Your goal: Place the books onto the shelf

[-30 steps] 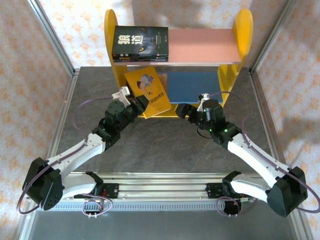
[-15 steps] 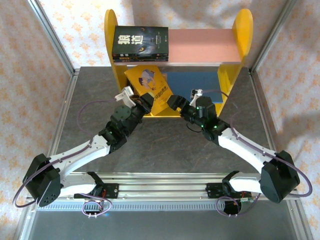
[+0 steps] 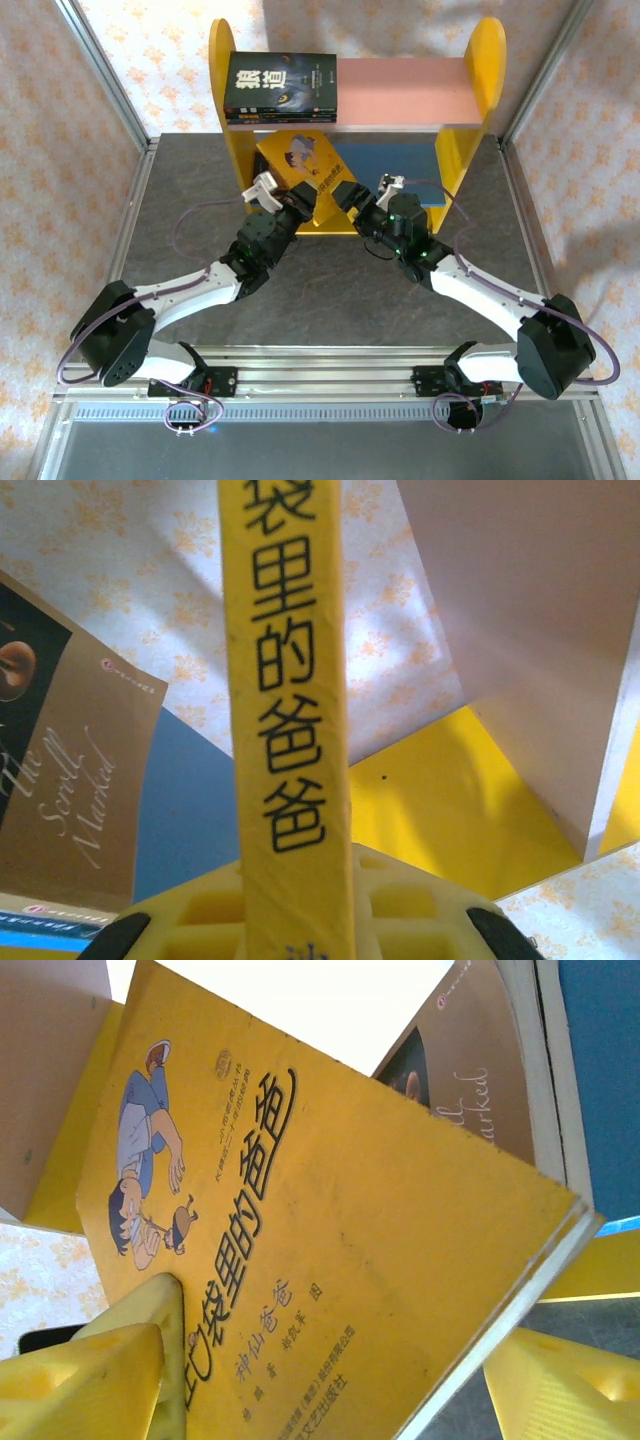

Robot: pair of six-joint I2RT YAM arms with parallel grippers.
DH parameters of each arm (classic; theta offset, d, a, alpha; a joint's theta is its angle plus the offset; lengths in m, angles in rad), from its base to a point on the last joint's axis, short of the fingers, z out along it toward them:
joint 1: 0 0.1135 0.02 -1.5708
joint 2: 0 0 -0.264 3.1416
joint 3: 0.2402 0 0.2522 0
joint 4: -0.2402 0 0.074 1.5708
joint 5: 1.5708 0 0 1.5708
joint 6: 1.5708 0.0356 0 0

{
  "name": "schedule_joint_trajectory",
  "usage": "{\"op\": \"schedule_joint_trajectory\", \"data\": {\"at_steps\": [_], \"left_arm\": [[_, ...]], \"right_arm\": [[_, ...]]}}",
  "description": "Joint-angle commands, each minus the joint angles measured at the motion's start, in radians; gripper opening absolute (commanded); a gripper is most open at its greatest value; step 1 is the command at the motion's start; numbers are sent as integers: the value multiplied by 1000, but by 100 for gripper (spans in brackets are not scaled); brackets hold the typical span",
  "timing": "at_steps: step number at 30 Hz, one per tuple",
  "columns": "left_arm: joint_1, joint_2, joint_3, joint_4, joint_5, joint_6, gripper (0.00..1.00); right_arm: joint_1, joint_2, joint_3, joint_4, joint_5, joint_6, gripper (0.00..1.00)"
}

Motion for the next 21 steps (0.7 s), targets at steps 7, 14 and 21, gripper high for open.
{"op": "schedule_joint_trajectory", "data": {"at_steps": [7,14,21], "left_arm": [[-16,60,36,243,-42,-41,0],[-21,80,56,219,-44,-49,0],[-24,88,88,165,-40,-43,1]], "right_arm": [[4,3,3,88,51,44,67],[1,3,0,95,66,36,39],[-34,-10,-11,111,58,34,5]]}}
